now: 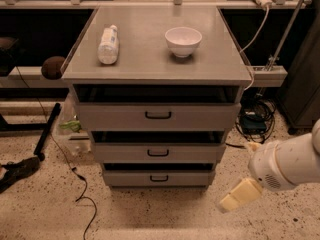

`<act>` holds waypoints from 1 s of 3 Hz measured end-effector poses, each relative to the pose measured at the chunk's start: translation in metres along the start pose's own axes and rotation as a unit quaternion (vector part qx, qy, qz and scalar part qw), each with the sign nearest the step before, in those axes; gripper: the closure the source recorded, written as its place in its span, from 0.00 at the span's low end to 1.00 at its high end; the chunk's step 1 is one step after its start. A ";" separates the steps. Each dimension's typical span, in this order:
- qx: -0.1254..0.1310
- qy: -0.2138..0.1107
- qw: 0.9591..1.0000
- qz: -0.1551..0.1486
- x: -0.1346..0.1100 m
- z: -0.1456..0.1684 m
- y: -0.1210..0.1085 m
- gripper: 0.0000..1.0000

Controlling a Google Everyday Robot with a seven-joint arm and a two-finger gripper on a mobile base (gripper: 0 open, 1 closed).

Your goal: Open bottom drawer

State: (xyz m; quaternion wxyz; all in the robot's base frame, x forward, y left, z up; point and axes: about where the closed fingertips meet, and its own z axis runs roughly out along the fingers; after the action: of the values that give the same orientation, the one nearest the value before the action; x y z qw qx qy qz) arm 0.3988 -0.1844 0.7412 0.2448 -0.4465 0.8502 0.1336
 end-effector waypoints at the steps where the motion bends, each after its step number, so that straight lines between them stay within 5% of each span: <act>1: -0.027 -0.013 0.999 0.012 0.037 0.044 0.005 0.00; 3: -0.034 -0.122 0.992 0.004 0.078 0.144 -0.005 0.00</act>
Offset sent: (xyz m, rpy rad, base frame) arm -0.0002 -0.0050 -0.1843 0.2628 -0.0698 0.0350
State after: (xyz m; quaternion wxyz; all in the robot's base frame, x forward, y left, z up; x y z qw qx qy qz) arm 0.4079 -0.1774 0.5782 0.3304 -0.4312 0.8111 0.2168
